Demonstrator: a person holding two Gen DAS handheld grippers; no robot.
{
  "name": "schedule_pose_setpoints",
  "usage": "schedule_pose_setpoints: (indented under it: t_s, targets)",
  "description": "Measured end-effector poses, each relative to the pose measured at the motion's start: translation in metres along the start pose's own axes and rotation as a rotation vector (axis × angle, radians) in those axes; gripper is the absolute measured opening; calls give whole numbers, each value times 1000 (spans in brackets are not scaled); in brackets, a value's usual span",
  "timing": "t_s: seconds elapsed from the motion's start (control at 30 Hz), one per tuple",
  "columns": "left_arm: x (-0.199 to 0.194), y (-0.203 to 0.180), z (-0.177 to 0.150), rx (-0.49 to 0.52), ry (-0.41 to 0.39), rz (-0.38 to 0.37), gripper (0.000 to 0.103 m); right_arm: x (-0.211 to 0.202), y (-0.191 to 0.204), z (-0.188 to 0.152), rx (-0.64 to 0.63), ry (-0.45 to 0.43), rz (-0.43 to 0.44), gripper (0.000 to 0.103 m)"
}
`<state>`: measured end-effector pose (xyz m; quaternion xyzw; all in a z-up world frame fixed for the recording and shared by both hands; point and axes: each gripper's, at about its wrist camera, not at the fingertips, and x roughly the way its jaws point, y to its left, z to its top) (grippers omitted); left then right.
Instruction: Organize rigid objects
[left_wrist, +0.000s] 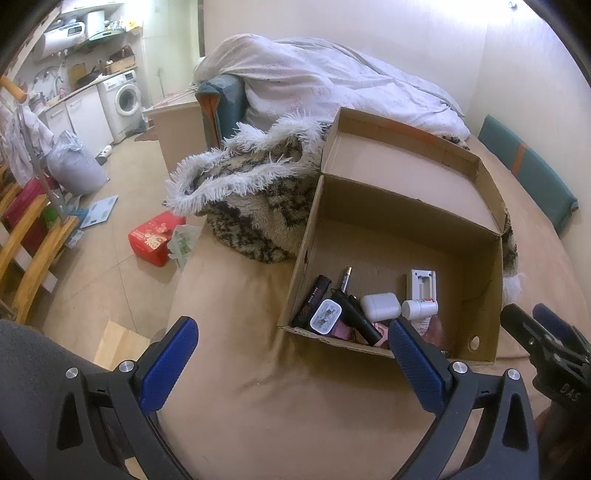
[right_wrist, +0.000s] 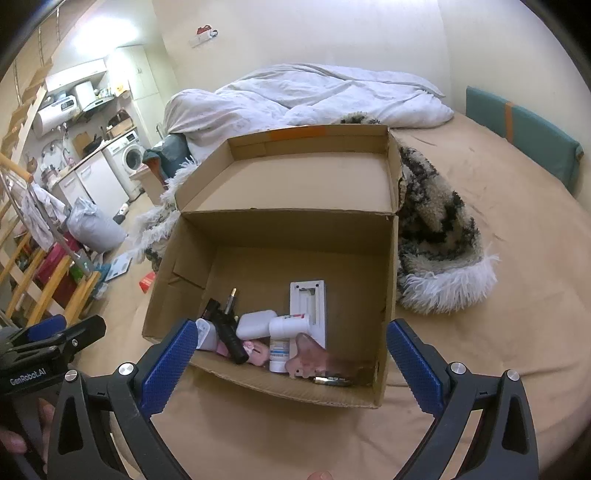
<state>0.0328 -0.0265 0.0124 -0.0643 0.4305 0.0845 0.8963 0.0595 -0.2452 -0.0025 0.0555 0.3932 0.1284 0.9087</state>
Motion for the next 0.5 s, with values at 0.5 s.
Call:
schedule_pose_setpoints:
  t_s: [0.5]
  targets:
    - [1, -7, -1, 16, -7, -16, 103, 0, 1, 0, -2, 0, -6, 103]
